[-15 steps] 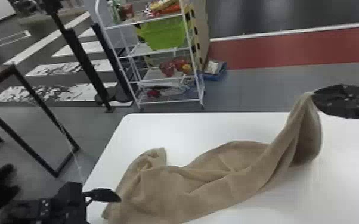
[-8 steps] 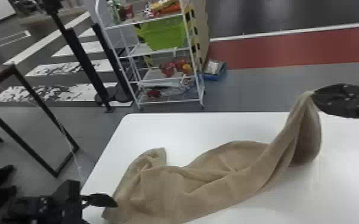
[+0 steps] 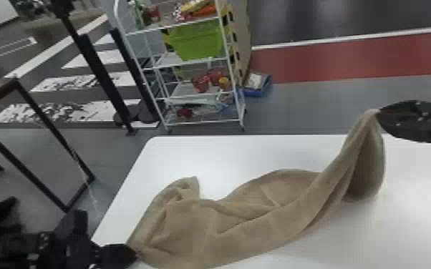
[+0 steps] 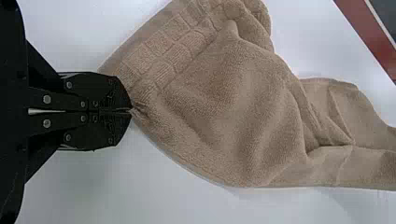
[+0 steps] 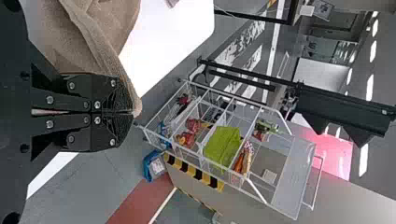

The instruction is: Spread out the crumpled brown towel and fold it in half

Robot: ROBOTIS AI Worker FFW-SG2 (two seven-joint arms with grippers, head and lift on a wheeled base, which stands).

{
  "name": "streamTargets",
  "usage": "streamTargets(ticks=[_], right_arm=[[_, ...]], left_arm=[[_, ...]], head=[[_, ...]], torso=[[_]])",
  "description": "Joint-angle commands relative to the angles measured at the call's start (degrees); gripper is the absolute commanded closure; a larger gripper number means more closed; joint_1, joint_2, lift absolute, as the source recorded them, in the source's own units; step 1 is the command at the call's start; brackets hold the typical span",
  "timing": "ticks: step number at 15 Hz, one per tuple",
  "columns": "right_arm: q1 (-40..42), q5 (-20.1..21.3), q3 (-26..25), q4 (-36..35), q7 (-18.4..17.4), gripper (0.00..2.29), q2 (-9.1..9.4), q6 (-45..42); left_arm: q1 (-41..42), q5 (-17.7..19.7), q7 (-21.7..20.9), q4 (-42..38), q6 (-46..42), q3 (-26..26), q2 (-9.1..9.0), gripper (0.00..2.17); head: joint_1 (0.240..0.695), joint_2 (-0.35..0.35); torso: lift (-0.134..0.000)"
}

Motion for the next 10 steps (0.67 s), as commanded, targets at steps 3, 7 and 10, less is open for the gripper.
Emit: streamTargets(ticks=[3, 7, 10], right_arm=[[0.77, -0.35, -2.25, -2.48, 0.0, 1.32, 0.0, 0.21], [0.85, -0.97, -5.94, -3.45, -0.09, 1.32, 0.0, 0.21], [0.06, -1.06, -8.31, -3.36, -0.7, 1.32, 0.0, -0.5]], left_arm=[[-2.6, 8.58, -0.93, -2.53, 3.88, 5.41, -0.47, 1.82], [-6.9, 15.35, 2.54, -9.48, 27.44, 7.69, -0.9, 1.82], [-11.74, 15.44, 5.71, -12.73, 44.14, 5.58, -1.52, 1.83]], head=[[0.695, 0.35], [0.695, 0.35], [0.695, 0.35]], torso=[[-0.122], [-0.122], [-0.122]])
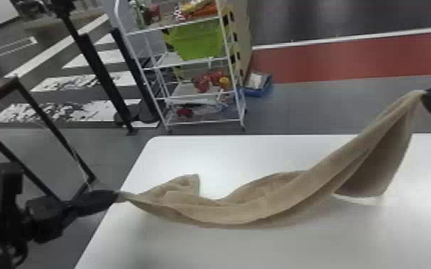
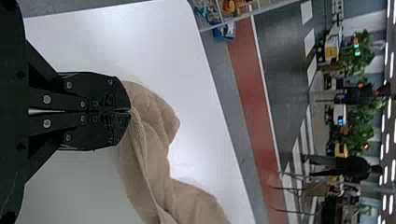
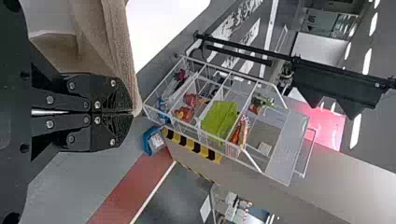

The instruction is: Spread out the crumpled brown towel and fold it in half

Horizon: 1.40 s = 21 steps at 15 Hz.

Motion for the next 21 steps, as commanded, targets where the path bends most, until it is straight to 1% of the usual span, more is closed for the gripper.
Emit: streamTargets(ticks=[1, 3, 4, 5, 7, 8, 9, 10, 11, 12, 13, 14, 15, 16, 17, 18, 19, 20, 21], right_arm=[[-1.76, -0.3, -2.18, 0.58, -0.5, 1.32, 0.0, 0.0], [-3.87, -0.83, -4.2, 2.08, -2.17, 1.32, 0.0, 0.17], [-4.75, -1.18, -5.08, 2.96, -3.4, 1.32, 0.0, 0.17], [-6.07, -1.35, -6.22, 4.1, -4.37, 1.32, 0.0, 0.17], [-8.62, -1.79, -8.33, 7.09, -6.04, 1.32, -0.09, 0.0], [-10.2, -2.23, -9.47, 8.85, -6.83, 1.32, -0.09, -0.18], [-11.78, -2.41, -10.0, 10.78, -7.98, 1.32, -0.18, -0.36], [-13.19, -2.41, -10.09, 12.54, -9.03, 1.32, -0.44, -0.36], [-14.94, -2.32, -10.62, 14.91, -9.38, 1.32, -0.53, -0.53], [-16.53, -1.97, -10.62, 17.37, -10.0, 1.32, -0.62, -1.06], [-17.76, -1.88, -10.7, 19.22, -10.88, 1.32, -0.62, -1.76], [-19.51, -1.79, -10.88, 21.33, -11.58, 1.32, -0.62, -1.94], [-21.62, -1.53, -11.06, 23.44, -12.19, 1.32, -0.79, -2.64], [-23.56, -1.44, -11.14, 25.11, -12.55, 1.32, -1.14, -2.82], [-25.58, -1.53, -11.32, 26.51, -13.07, 1.32, -1.76, -2.82], [-26.72, -1.71, -11.76, 27.13, -13.51, 1.32, -2.55, -2.82], [-26.72, -2.15, -12.73, 27.13, -13.51, 1.32, -2.64, -2.47], [-25.23, -2.76, -13.96, 25.55, -13.07, 1.32, -2.99, -2.47], [-21.45, -4.69, -15.71, 22.03, -12.37, 1.32, -3.87, -2.47]], left_arm=[[-5.16, 0.71, 1.56, -2.3, 14.0, -1.76, -0.24, 1.83], [-9.82, 0.89, 4.98, -3.53, 23.67, -5.01, -0.15, 1.83], [-12.11, 0.71, 5.95, -3.62, 27.18, -6.15, -0.15, 1.83], [-15.09, 0.36, 6.65, -3.62, 30.52, -7.47, 0.11, 1.83], [-19.84, -0.43, 7.97, -2.92, 32.46, -10.64, 1.08, 1.83], [-22.3, -1.84, 8.85, -1.33, 34.21, -12.74, 1.87, 1.83], [-25.38, -2.54, 9.55, 0.69, 35.62, -14.33, 2.57, 1.83], [-28.01, -2.89, 10.35, 2.62, 37.03, -15.38, 2.84, 1.83], [-30.56, -3.69, 11.66, 4.99, 37.55, -17.32, 3.63, 1.83], [-33.29, -4.92, 12.63, 7.19, 37.55, -19.6, 3.89, 1.83], [-35.05, -5.79, 12.81, 9.12, 37.73, -20.74, 3.89, 1.83], [-36.36, -5.88, 14.21, 10.27, 37.55, -21.53, 3.81, 1.83], [-38.3, -5.97, 15.62, 11.32, 37.91, -22.68, 3.63, 1.83], [-40.23, -6.32, 16.41, 11.85, 39.49, -22.85, 3.45, 1.83], [-42.6, -6.41, 16.5, 12.82, 41.07, -24.79, 3.63, 1.83], [-43.83, -7.29, 16.76, 12.73, 42.48, -26.1, 3.63, 1.83], [-43.92, -7.2, 16.67, 11.94, 44.23, -26.37, 3.63, 1.83], [-43.66, -6.85, 16.06, 10.18, 45.64, -26.28, 3.54, 1.82], [-40.93, -5.97, 15.44, 6.49, 47.22, -25.23, 3.54, 1.82]], head=[[0.695, 0.35], [0.694, 0.35], [0.665, 0.35], [0.649, 0.344], [0.62, 0.3], [0.584, 0.257], [0.568, 0.237], [0.551, 0.217], [0.536, 0.199], [0.52, 0.185], [0.506, 0.174], [0.485, 0.152], [0.477, 0.143], [0.467, 0.135], [0.457, 0.128], [0.442, 0.12], [0.409, 0.098], [0.396, 0.085], [0.39, 0.076]], torso=[[-0.122], [-0.122], [-0.122], [-0.122], [-0.122], [-0.122], [-0.122], [-0.122], [-0.122], [-0.122], [-0.122], [-0.122], [-0.122], [-0.122], [-0.122], [-0.122], [-0.122], [-0.122], [-0.122]])
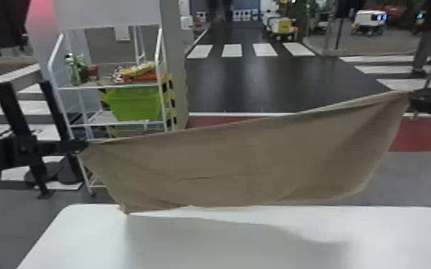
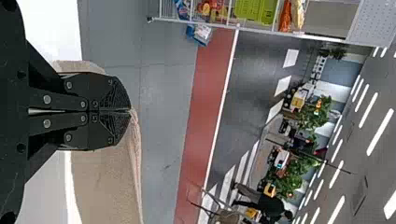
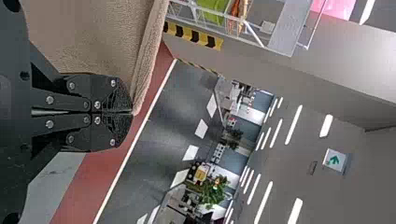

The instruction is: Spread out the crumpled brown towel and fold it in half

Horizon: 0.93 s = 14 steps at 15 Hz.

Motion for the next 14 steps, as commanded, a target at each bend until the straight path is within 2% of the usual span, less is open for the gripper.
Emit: streamTargets(ticks=[1, 2, 3, 5, 6, 9, 12, 14], right_arm=[[9.05, -4.57, -4.16, -7.18, 0.8, 1.32, -2.12, -0.98], [15.91, -7.64, -6.53, -10.7, 1.15, 1.32, -3.09, -4.67], [23.64, -9.66, -9.17, -12.54, 1.86, 1.32, -3.26, -12.76], [35.59, -13.97, -13.74, -13.86, 2.03, 1.32, -3.26, -26.82], [41.31, -15.29, -15.49, -13.33, 2.03, 1.32, -3.26, -34.38], [51.85, -17.4, -18.13, -10.08, 2.73, 1.32, -3.88, -49.67], [57.83, -17.84, -19.36, -6.12, 7.3, 1.32, -4.93, -57.94], [60.2, -16.61, -19.45, -3.4, 8.71, 1.32, -6.16, -61.45]], left_arm=[[6.17, 1.18, -1.63, -8.07, 2.34, 2.43, -0.22, 1.83], [11.71, 1.88, -2.25, -12.38, 2.16, 4.27, -0.31, 1.82], [17.42, 3.99, -2.69, -15.37, 0.75, 7.0, -0.57, 1.83], [27.27, 7.33, -3.74, -19.68, -5.22, 12.89, -3.38, 1.83], [32.1, 8.73, -4.62, -20.64, -12.43, 15.87, -4.79, 1.83], [41.33, 10.84, -6.38, -20.91, -23.68, 20.44, -7.6, 1.82], [48.62, 10.32, -9.72, -18.01, -38.27, 21.94, -8.48, 1.82], [51.7, 7.77, -11.21, -15.11, -48.64, 22.11, -8.48, 1.82]], head=[[0.387, 0.067], [0.403, 0.055], [0.403, 0.055], [0.503, 0.062], [0.55, 0.071], [0.682, 0.108], [0.695, 0.158], [0.695, 0.176]], torso=[[-0.122], [-0.122], [-0.122], [-0.122], [-0.122], [-0.122], [-0.122], [-0.122]])
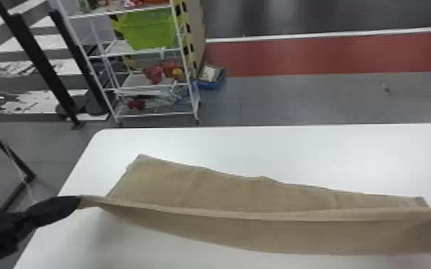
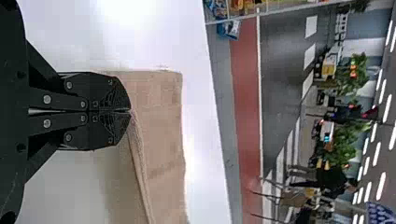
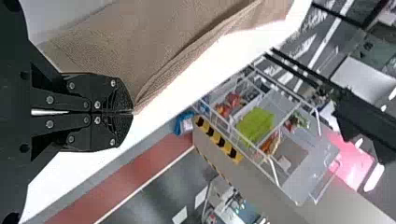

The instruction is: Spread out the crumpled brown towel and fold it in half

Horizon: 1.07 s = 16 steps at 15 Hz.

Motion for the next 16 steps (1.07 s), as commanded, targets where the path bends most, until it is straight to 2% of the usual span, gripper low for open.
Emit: streamTargets(ticks=[1, 3, 5, 7, 10, 11, 14, 15, 16], right_arm=[[2.61, 1.9, -0.1, 3.85, 0.7, 1.32, -1.1, -4.81], [4.8, 3.74, 0.51, 6.58, 1.22, 1.32, -1.81, -8.33], [5.95, 5.24, 0.78, 8.6, 1.22, 1.32, -2.16, -10.44], [7.18, 5.5, 0.86, 9.04, 1.4, 1.32, -2.25, -11.67], [9.9, 5.41, 1.22, 8.33, 2.19, 1.32, -2.33, -15.01], [10.87, 5.41, 1.22, 7.81, 2.72, 1.32, -2.51, -15.01], [13.07, 7.08, 1.22, 7.72, 4.39, 1.32, -2.68, -15.18], [13.15, 8.05, 1.57, 8.07, 4.48, 1.31, -2.68, -15.18], [13.15, 8.31, 2.01, 8.25, 4.56, 1.3, -2.6, -15.01]], left_arm=[[3.92, -3.58, -0.46, 4.01, -13.59, 0.25, -0.04, 1.83], [6.12, -5.07, -0.72, 7.0, -22.73, 0.87, 0.14, 1.82], [7.0, -6.48, -1.6, 9.02, -27.83, 1.39, 0.49, 1.82], [7.26, -9.38, -1.95, 9.99, -31.52, 2.27, 0.58, 1.82], [7.26, -10.26, -2.92, 10.69, -35.03, 4.91, 0.93, 1.82], [7.26, -10.43, -3.18, 11.13, -36.44, 5.7, 1.11, 1.82], [8.14, -13.69, -3.53, 12.54, -42.42, 5.61, 1.63, 1.8], [8.31, -15.18, -3.53, 13.06, -43.47, 4.73, 1.63, 1.77], [8.4, -16.68, -3.53, 13.06, -43.82, 4.03, 1.63, 1.6]], head=[[0.695, 0.191], [0.695, 0.205], [0.695, 0.23], [0.695, 0.245], [0.695, 0.279], [0.695, 0.32], [0.695, 0.35], [0.695, 0.35], [0.695, 0.35]], torso=[[-0.122], [-0.122], [-0.122], [-0.122], [-0.122], [-0.122], [-0.122], [-0.122], [-0.122]])
